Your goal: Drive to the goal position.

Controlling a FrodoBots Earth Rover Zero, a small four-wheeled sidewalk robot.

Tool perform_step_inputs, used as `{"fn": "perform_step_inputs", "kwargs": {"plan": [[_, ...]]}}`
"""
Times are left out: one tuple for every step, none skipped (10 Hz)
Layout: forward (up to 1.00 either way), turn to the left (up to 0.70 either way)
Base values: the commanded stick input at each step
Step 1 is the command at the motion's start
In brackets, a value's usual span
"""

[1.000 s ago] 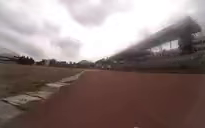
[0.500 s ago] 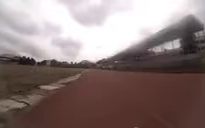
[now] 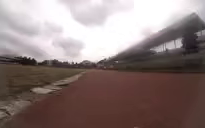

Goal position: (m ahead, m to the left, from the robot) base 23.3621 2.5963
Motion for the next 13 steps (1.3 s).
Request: {"fn": "perform_step_inputs", "kwargs": {"plan": [[1.0, 0.0], [1.0, 0.0], [1.0, 0.0], [1.0, 0.0], [1.0, 0.0], [1.0, 0.0], [1.0, 0.0], [1.0, 0.0], [1.0, 0.0], [1.0, 0.0], [1.0, 0.0], [1.0, 0.0], [1.0, 0.0]]}}
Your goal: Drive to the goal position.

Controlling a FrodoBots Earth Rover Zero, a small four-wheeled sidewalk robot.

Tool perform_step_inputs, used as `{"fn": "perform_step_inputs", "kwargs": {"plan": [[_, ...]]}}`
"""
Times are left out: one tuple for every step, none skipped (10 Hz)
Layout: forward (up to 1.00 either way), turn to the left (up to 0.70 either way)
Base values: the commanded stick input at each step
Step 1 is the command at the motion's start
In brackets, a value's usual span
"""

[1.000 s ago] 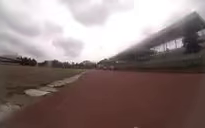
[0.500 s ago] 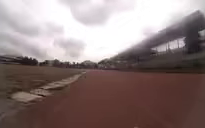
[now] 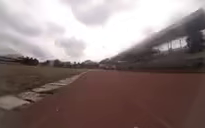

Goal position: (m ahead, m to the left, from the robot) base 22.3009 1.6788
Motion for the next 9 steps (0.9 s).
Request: {"fn": "perform_step_inputs", "kwargs": {"plan": [[1.0, 0.0], [1.0, 0.0], [1.0, 0.0], [1.0, 0.0], [1.0, 0.0], [1.0, 0.0], [1.0, 0.0], [1.0, 0.0], [1.0, 0.0]]}}
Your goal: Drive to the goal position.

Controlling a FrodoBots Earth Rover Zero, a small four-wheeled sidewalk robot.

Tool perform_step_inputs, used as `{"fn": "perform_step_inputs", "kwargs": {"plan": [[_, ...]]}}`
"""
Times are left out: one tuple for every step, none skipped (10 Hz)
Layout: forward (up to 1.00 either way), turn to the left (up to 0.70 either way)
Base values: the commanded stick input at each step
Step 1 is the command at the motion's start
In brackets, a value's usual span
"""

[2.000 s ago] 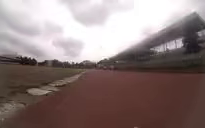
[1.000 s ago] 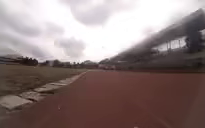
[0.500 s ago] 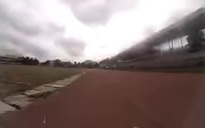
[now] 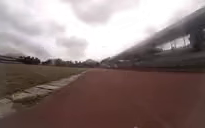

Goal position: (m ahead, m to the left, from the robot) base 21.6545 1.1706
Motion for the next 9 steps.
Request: {"fn": "perform_step_inputs", "kwargs": {"plan": [[1.0, 0.0], [1.0, 0.0], [1.0, 0.0], [1.0, 0.0], [1.0, 0.0], [1.0, 0.0], [1.0, 0.0], [1.0, 0.0], [1.0, 0.0]]}}
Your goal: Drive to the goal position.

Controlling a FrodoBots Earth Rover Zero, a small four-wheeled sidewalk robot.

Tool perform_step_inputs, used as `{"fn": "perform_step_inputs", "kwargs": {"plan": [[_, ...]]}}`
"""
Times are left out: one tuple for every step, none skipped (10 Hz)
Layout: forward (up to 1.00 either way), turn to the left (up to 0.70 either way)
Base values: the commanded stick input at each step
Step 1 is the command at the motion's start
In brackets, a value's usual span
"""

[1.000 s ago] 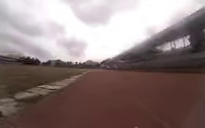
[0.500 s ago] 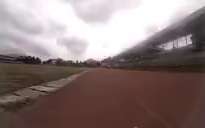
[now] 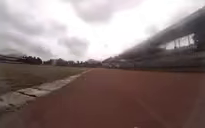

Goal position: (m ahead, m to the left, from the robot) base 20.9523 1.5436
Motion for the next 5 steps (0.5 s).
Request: {"fn": "perform_step_inputs", "kwargs": {"plan": [[1.0, 0.0], [1.0, 0.0], [1.0, 0.0], [1.0, 0.0], [1.0, 0.0]]}}
